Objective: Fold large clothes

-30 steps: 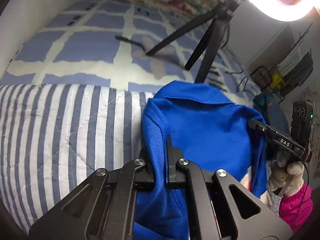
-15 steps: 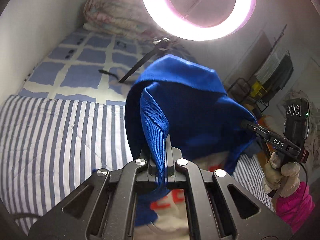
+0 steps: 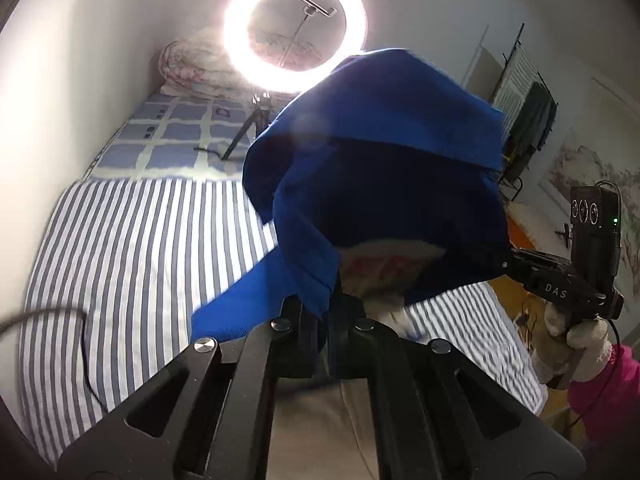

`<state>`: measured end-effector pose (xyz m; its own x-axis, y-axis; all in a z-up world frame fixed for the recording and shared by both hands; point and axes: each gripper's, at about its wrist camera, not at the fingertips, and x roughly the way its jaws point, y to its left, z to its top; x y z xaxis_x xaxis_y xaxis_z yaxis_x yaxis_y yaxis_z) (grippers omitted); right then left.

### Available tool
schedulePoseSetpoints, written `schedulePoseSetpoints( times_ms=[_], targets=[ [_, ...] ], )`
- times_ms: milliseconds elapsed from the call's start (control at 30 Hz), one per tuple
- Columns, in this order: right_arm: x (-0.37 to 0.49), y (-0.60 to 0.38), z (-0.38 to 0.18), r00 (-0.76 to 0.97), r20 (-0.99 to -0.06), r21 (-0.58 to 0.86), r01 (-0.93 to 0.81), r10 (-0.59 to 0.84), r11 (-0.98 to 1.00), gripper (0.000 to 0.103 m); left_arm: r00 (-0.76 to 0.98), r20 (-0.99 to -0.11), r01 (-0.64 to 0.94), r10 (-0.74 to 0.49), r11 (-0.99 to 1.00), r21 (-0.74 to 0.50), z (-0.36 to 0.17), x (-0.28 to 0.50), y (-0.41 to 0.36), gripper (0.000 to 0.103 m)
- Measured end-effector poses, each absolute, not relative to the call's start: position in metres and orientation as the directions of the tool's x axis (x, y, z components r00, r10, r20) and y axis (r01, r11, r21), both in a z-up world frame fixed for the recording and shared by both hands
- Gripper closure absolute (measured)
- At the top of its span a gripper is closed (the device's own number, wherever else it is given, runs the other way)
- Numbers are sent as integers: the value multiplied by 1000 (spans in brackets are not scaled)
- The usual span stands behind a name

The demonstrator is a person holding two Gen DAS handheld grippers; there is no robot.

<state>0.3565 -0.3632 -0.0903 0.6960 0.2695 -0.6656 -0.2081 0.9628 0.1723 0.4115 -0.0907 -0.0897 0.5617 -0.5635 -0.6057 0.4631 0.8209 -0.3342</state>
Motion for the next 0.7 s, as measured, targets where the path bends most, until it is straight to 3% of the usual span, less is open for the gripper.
schedulePoseSetpoints(
  times_ms=[200,300,367,600,700],
  targets=[
    [296,-361,-132,654,-706,209,-174,272,962,101,526,-653,466,-545,827,-314,-130,347,-79,103],
    [267,-363,-158,615,-748,192,-159,249,968,100,483,-718,468,-501,841,-273,-156,318,-76,102],
    [248,-366,-168,588,-774,175,-157,234,972,94,465,-755,480,-462,848,-224,-169,297,-69,98],
    [180,-373,-131,627,-750,120,-184,211,976,73,476,-740,472,-475,848,-240,-146,236,-30,94],
    [144,-367,-93,671,-710,89,-215,213,973,72,511,-697,476,-504,841,-259,-110,218,-16,94]
  ],
)
